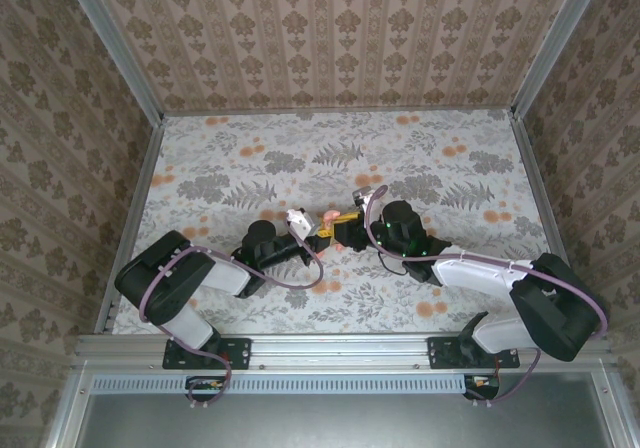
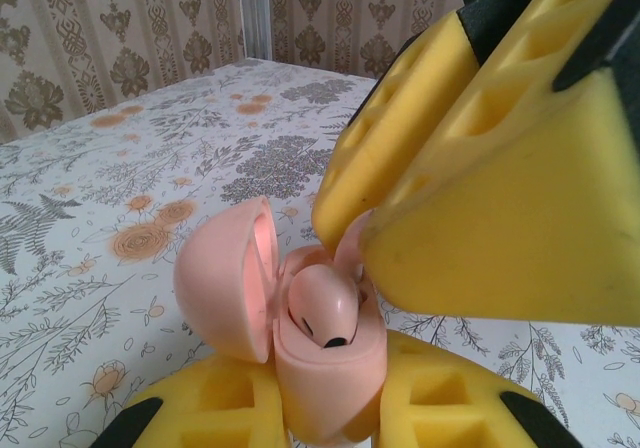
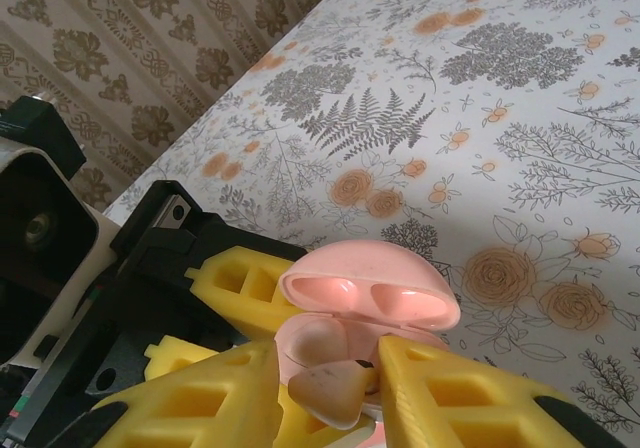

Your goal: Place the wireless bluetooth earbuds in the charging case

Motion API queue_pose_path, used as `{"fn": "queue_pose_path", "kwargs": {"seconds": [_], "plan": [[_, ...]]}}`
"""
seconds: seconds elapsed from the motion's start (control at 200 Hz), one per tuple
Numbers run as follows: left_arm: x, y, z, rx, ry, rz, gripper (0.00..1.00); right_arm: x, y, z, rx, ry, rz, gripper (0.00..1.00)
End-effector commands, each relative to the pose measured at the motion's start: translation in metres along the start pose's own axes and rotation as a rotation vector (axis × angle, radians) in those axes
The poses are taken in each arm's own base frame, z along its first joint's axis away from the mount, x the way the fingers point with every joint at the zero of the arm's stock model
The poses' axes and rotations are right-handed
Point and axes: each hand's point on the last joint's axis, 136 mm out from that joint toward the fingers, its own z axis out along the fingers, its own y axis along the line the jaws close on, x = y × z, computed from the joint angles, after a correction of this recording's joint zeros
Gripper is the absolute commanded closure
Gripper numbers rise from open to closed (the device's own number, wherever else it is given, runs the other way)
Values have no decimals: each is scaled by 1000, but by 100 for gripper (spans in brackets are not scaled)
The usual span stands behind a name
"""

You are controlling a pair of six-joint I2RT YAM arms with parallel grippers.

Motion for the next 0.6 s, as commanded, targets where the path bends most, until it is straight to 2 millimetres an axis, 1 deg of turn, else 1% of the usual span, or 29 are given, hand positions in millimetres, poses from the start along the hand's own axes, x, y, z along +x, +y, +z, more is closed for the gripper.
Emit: {"fn": "queue_pose_path", "kwargs": {"seconds": [0.0, 0.36, 0.595], "plan": [[-30, 0, -1, -1, -91, 20, 93, -13, 19, -3, -62, -11, 4, 67], [-34, -1, -2, -1, -99, 27, 93, -18, 20, -4, -63, -15, 8, 63], [-34, 0, -2, -1, -101, 29, 93, -23, 18, -10, -40, -33, 5, 62]]}}
